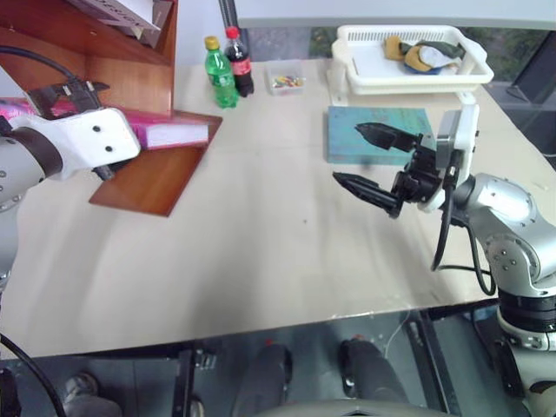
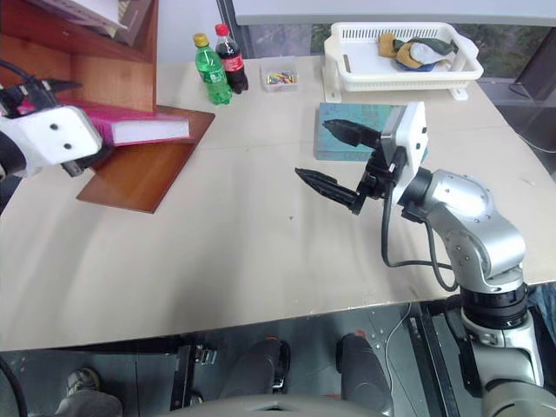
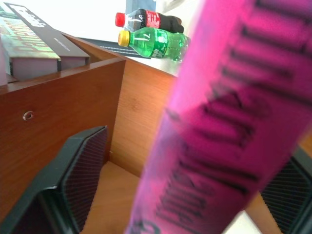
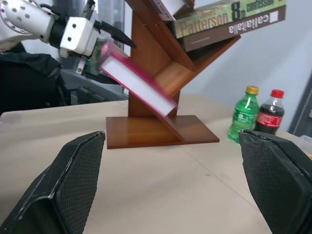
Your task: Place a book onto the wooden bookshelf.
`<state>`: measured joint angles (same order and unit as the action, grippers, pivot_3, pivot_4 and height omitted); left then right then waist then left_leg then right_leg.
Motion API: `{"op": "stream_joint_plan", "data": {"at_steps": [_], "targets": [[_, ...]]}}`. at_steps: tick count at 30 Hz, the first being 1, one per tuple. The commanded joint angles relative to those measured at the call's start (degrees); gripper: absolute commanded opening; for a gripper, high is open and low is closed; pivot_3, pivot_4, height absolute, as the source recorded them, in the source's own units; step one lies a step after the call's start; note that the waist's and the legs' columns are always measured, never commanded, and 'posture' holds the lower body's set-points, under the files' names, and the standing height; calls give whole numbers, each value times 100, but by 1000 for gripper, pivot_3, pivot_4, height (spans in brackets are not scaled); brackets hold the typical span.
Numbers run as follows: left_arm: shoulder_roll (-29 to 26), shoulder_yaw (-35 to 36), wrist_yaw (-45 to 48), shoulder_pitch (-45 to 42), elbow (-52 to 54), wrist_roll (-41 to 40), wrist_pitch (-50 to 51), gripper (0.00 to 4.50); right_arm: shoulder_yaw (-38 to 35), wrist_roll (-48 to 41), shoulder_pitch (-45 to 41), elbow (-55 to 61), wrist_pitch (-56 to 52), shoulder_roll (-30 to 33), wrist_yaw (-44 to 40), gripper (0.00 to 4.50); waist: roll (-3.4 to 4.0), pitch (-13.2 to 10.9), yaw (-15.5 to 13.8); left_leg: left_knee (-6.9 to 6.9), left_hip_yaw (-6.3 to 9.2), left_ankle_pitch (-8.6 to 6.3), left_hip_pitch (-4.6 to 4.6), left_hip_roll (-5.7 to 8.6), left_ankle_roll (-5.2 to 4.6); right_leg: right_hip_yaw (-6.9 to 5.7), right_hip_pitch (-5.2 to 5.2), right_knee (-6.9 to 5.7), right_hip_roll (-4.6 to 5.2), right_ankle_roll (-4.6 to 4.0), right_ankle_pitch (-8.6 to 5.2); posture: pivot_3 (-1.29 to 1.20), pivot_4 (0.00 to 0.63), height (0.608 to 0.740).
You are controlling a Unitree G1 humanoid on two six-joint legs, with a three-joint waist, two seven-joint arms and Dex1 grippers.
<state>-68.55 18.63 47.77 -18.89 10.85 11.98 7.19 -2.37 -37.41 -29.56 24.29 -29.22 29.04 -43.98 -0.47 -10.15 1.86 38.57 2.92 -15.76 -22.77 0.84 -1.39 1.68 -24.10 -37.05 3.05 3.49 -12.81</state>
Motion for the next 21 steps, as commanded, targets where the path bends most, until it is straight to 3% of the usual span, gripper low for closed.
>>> {"op": "stream_joint_plan", "data": {"at_steps": [1,4,8,13,20,21], "targets": [[45,592,205,-188,15,-801,-215,4466,-217,-167,41,356,-29,94,94,4500,0,0,0,-1,1,0,-3,0,0,-1,0,5,0,0,0,0,150,740],[84,741,547,-169,40,-1397,-227,4466,-260,-203,83,373,-45,183,86,4500,-2,-1,-6,-2,2,0,-6,-1,-1,-3,0,10,3,0,0,0,150,740],[81,819,684,50,-13,-1549,-376,4466,-256,-210,70,353,-36,238,108,4500,-1,-1,1,-2,0,0,-2,0,-1,-3,1,8,3,0,0,0,150,740],[593,1110,963,437,665,-2756,443,4466,-267,-232,54,386,-93,327,129,4500,-1,-1,12,-1,0,0,-1,-2,-1,-2,1,2,1,0,0,0,150,740],[828,1125,361,379,741,-2772,628,4466,-310,-295,51,438,-162,411,206,4500,-5,0,8,-1,3,0,2,-2,-1,-3,2,0,1,0,0,0,150,740],[861,1147,341,345,748,-2835,585,3964,-314,-305,51,443,-167,420,216,4500,-5,0,8,-1,2,0,2,-2,-1,-3,2,0,1,0,0,0,150,740]]}}
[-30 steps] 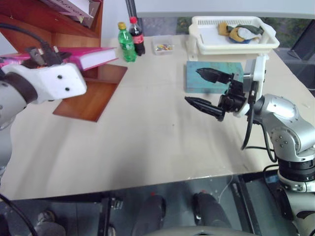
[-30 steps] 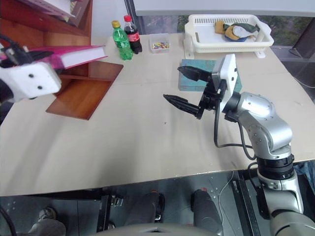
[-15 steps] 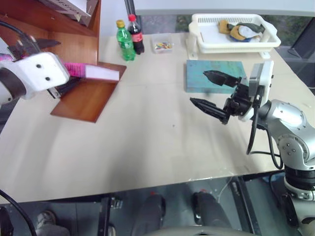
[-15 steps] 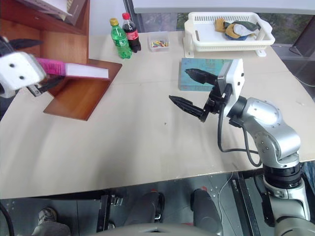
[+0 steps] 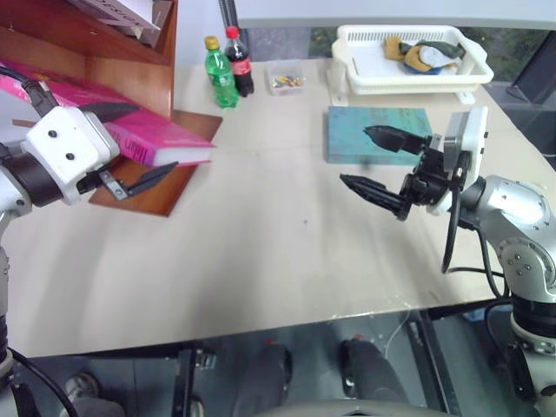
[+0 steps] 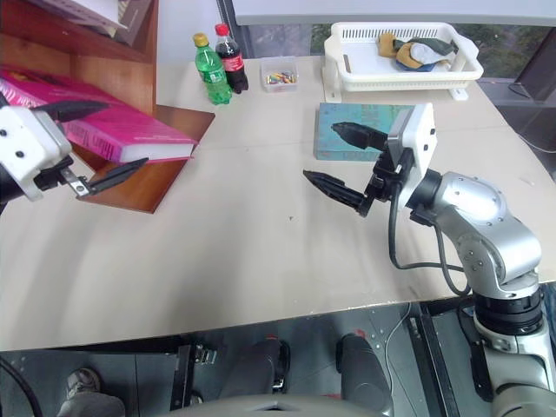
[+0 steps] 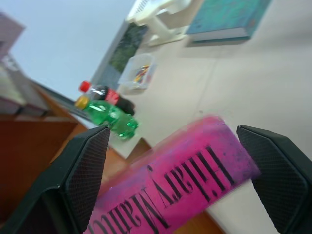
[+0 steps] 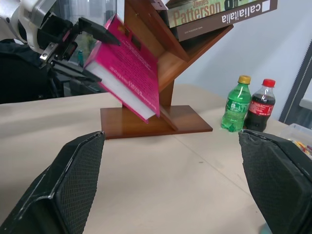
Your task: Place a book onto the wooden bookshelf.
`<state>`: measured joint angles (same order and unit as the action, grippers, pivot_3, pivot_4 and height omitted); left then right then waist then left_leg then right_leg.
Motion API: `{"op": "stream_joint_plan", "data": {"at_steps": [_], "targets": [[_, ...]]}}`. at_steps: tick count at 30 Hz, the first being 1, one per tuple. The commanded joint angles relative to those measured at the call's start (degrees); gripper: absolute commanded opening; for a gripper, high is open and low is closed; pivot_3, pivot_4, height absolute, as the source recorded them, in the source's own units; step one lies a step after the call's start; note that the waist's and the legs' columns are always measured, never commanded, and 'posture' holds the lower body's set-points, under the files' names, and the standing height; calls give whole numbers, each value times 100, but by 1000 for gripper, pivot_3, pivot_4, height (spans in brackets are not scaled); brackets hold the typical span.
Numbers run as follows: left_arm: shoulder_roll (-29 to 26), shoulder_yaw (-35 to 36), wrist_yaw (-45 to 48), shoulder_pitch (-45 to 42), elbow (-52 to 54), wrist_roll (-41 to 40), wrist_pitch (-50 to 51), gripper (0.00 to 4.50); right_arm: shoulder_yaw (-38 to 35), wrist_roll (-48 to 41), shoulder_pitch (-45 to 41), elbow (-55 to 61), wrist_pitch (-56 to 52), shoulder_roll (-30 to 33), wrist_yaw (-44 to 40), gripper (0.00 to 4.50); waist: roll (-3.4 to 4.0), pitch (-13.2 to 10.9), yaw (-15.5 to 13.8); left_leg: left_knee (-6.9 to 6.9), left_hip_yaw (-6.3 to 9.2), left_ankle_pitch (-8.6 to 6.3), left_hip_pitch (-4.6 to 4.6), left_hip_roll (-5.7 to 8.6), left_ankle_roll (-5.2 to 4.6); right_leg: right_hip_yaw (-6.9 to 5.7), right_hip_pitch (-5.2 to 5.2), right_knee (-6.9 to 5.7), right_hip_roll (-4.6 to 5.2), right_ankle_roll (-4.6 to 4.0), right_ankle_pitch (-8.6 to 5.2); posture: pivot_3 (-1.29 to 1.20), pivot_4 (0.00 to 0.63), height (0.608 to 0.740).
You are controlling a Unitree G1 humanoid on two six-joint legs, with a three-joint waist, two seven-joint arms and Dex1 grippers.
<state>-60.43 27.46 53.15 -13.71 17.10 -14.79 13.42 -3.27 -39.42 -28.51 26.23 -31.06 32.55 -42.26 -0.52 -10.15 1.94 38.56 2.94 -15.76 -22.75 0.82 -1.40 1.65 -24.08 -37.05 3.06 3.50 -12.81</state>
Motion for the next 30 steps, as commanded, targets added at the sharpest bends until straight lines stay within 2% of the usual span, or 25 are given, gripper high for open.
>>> {"op": "stream_joint_plan", "data": {"at_steps": [1,4,6,7,10,14,16,18,20,30], "targets": [[75,292,-213,-204,128,-226,-47,3799,-227,-110,-51,249,15,83,50,4500,0,0,-2,0,0,0,0,0,0,0,0,0,0,0,0,0,150,740],[93,325,-295,-298,66,-235,-140,2437,-225,-116,-48,249,16,114,63,4500,0,0,0,1,-1,0,0,1,0,1,0,1,1,0,0,0,150,740],[107,334,-331,-340,34,-228,-201,1827,-224,-120,-48,248,19,126,69,4500,3,2,12,0,-5,0,2,1,1,5,0,1,1,0,0,0,150,740],[147,362,-319,-377,86,-367,-134,1691,-224,-126,-50,251,18,132,77,4500,4,2,19,0,-7,0,4,1,1,8,0,1,1,0,0,0,150,740],[275,445,-177,-302,542,-1118,372,1691,-228,-134,-43,266,15,150,96,4500,4,2,23,-1,-9,0,6,0,0,11,0,0,1,0,0,0,150,740],[285,408,-209,-144,794,-1277,620,1691,-237,-143,-39,273,5,172,112,4500,11,7,1,0,-9,0,8,1,0,12,2,-1,4,0,0,0,150,740],[170,273,-291,-42,629,-801,397,1691,-249,-144,-28,286,-5,192,125,4500,13,8,-2,0,-8,0,15,2,0,11,8,-4,3,0,0,0,150,740],[-83,87,-417,174,232,38,-4,1691,-270,-160,-17,309,-20,215,144,4500,14,7,4,-1,-9,0,32,2,0,11,22,-6,1,0,0,0,150,740],[-214,36,-458,293,-63,440,-374,1691,-284,-178,-1,332,-27,238,161,4500,15,7,46,-7,-19,0,56,2,0,22,37,-9,-4,0,-1,0,150,740],[-438,-142,-245,-131,-1010,611,-1089,1691,-290,-195,3,356,-49,250,219,4500,13,6,54,-22,-73,-1,79,-15,-2,77,32,-13,-17,1,0,0,150,740]]}}
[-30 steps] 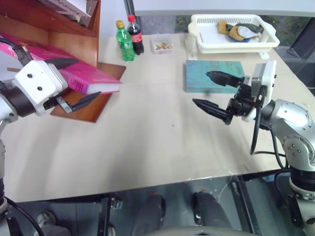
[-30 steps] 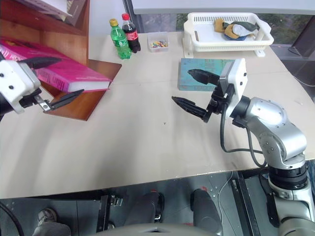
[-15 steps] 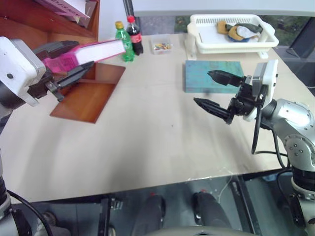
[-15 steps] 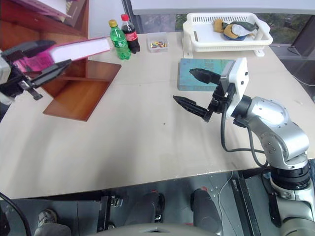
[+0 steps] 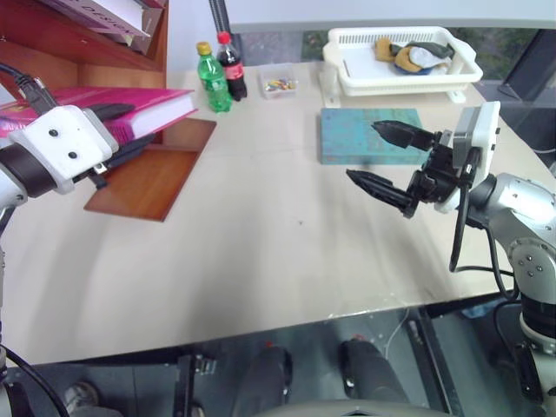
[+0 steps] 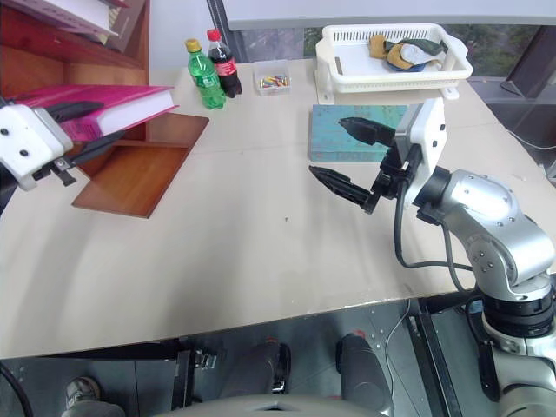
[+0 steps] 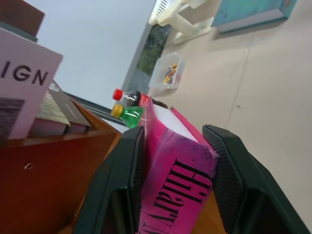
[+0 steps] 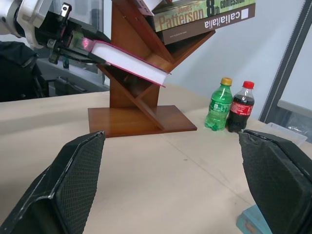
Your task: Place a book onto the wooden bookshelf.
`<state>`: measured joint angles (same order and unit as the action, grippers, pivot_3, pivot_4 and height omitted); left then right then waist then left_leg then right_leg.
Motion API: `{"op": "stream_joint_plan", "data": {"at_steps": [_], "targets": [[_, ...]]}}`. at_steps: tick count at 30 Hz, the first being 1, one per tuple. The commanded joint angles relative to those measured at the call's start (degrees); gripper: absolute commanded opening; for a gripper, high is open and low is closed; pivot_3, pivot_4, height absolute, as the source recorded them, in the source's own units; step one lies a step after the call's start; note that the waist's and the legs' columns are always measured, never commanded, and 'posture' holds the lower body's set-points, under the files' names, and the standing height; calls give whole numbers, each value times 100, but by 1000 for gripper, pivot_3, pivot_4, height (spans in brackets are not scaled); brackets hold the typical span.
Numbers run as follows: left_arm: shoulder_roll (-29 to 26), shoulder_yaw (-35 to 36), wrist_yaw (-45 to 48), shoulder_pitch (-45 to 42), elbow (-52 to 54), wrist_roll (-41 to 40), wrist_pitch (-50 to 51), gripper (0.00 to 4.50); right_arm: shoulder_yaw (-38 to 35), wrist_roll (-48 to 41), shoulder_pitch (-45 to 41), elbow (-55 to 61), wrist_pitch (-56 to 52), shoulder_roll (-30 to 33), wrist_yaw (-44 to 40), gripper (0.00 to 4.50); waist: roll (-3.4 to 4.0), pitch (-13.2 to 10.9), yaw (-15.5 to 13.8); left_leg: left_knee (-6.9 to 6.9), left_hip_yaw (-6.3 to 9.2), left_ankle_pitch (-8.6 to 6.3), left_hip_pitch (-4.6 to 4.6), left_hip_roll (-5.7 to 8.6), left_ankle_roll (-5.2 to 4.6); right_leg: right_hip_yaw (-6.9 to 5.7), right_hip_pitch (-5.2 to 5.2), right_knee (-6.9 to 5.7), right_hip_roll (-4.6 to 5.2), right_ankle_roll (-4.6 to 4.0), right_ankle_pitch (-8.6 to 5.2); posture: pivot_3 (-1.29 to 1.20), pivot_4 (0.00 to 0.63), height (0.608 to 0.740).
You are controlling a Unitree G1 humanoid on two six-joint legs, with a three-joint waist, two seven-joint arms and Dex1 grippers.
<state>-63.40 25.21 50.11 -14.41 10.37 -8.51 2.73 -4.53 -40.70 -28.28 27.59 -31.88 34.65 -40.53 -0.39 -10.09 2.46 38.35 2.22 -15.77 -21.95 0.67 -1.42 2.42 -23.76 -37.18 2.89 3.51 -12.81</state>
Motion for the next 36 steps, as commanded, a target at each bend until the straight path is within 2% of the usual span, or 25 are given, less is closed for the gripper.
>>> {"op": "stream_joint_plan", "data": {"at_steps": [1,6,8,9,11,12,15,29,36], "targets": [[-170,80,96,-115,-453,-28,-65,1691,-170,-70,-10,236,29,38,54,4500,0,0,3,0,-2,0,1,-1,0,1,0,-1,-1,0,0,0,150,740],[-321,-95,422,-447,-1121,-117,-498,1691,-176,-98,-27,228,56,23,-2,4500,0,0,3,1,-4,0,10,-5,0,3,-1,-23,-4,-1,-1,0,150,740],[-349,-143,522,-561,-1281,-175,-586,2428,-183,-105,-21,239,105,47,-92,4500,0,0,10,2,-12,0,19,-9,0,10,-1,-34,-9,-1,-1,0,150,740],[-359,-159,558,-602,-1342,-196,-628,2596,-196,-116,-17,257,132,53,-133,4500,0,0,10,2,-16,0,23,-10,0,13,-2,-41,-11,-1,-2,0,150,740],[-369,-177,575,-632,-1453,-181,-741,3416,-222,-129,-13,301,202,50,-202,4500,-5,-3,5,4,-16,0,22,-14,0,14,-4,-46,-17,-1,-2,0,150,740],[-357,-163,540,-630,-1498,-156,-800,3416,-237,-136,-11,323,242,43,-229,4500,-23,-12,-9,5,-15,0,20,-16,0,12,-5,-46,-18,-1,-2,0,150,740],[-340,-133,511,-613,-1553,-169,-881,4448,-265,-143,-1,348,319,39,-289,4500,-33,-13,-26,9,-12,0,-2,-14,0,10,-20,-41,-11,-1,-1,0,150,740],[-190,456,668,27,-991,-663,-861,4448,-272,-303,-89,318,589,-48,-451,4500,-34,-13,-25,5,-12,-2,-25,-5,-3,7,-33,-8,5,0,0,0,150,740],[13,629,690,201,-371,-968,-834,4448,-234,-267,-105,213,628,-37,-514,4500,-35,-14,-29,5,-12,-2,-26,-4,-3,7,-33,-8,7,0,0,0,150,740]]}}
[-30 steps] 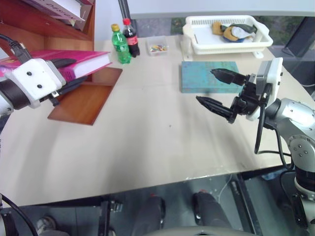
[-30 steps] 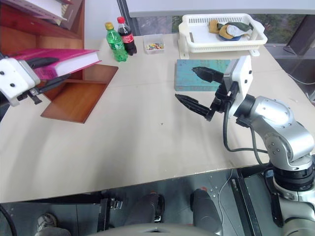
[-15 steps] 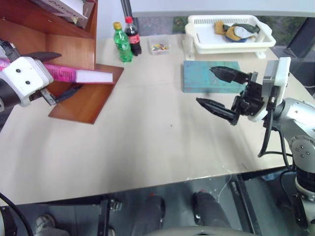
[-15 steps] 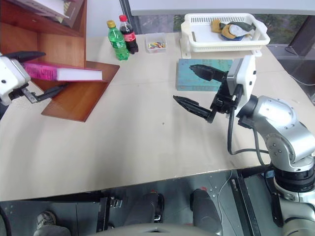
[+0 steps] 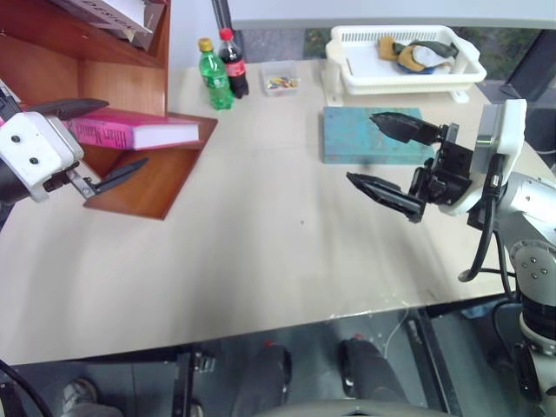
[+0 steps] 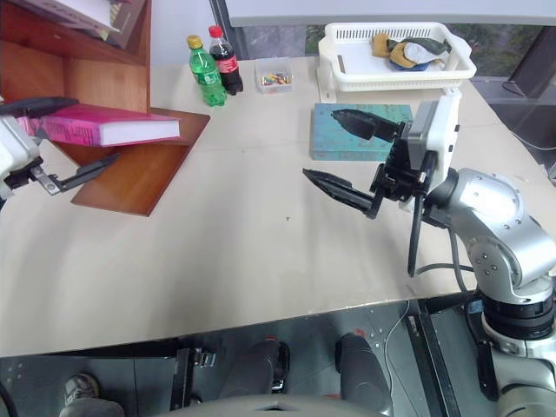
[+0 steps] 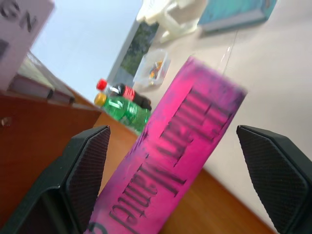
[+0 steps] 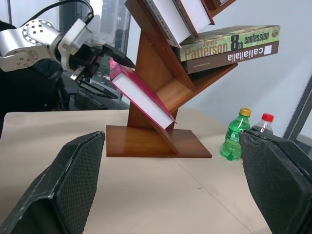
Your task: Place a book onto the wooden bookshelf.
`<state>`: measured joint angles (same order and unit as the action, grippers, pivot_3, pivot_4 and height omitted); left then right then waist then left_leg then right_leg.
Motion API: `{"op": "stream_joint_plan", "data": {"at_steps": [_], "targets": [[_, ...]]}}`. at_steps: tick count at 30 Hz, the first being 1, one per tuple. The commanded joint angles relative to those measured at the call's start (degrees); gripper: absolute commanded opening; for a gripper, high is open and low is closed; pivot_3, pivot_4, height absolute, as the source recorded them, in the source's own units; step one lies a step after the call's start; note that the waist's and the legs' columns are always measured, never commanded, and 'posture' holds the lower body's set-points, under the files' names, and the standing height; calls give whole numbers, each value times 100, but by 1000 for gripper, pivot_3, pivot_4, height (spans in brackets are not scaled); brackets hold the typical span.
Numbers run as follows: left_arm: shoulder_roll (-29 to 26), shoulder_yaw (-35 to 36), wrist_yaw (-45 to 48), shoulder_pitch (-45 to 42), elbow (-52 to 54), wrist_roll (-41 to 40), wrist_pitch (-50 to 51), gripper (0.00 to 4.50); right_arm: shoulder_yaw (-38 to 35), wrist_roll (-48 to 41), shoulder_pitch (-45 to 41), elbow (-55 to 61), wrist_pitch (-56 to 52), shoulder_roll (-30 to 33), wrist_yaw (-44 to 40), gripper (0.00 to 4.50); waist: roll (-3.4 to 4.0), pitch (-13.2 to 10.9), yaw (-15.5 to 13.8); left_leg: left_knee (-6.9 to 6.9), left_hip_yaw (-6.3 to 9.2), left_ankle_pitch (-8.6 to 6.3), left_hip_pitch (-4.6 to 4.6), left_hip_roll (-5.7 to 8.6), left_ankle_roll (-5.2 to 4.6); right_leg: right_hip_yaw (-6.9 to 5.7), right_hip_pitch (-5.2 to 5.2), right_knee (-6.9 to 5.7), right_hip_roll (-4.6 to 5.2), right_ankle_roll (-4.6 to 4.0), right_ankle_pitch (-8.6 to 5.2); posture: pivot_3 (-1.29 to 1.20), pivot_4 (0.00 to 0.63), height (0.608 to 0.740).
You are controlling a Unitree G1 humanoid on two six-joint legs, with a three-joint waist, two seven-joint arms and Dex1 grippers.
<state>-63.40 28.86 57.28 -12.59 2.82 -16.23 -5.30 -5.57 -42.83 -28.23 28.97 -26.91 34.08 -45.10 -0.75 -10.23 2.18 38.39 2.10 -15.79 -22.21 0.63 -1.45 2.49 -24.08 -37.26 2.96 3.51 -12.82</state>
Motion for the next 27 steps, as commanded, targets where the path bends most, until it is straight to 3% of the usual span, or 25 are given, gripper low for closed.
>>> {"op": "stream_joint_plan", "data": {"at_steps": [1,5,11,21,25,27], "targets": [[36,274,-56,18,447,-220,-4,4448,-125,-46,-111,62,136,19,-66,4500,0,0,-3,0,0,0,0,0,0,0,0,0,1,0,0,0,150,740],[62,302,-138,30,536,-158,-8,4448,-106,-22,-127,29,139,9,-85,4500,0,0,-3,0,1,0,1,1,0,0,0,-2,1,0,0,0,150,740],[294,404,-136,71,1173,-802,400,4448,-94,-8,-129,-5,125,30,-100,4500,0,0,-1,0,1,0,0,1,0,0,0,-1,1,0,0,0,150,740],[446,-118,-269,67,2471,-1461,1207,4448,-154,-38,-124,11,70,138,-118,4500,-1,0,-9,1,1,0,2,3,0,0,2,-2,1,0,0,0,150,740],[842,-374,-563,707,3044,-1721,1840,4448,-168,-23,-83,40,67,193,-101,4500,0,0,18,0,-4,0,3,2,0,6,1,-3,0,0,0,0,150,740],[1372,-533,-1014,1212,3188,-1709,2088,4448,-181,-15,-47,70,58,228,-79,4500,1,1,16,0,-3,0,5,0,0,6,1,-4,-2,0,0,0,150,740]]}}
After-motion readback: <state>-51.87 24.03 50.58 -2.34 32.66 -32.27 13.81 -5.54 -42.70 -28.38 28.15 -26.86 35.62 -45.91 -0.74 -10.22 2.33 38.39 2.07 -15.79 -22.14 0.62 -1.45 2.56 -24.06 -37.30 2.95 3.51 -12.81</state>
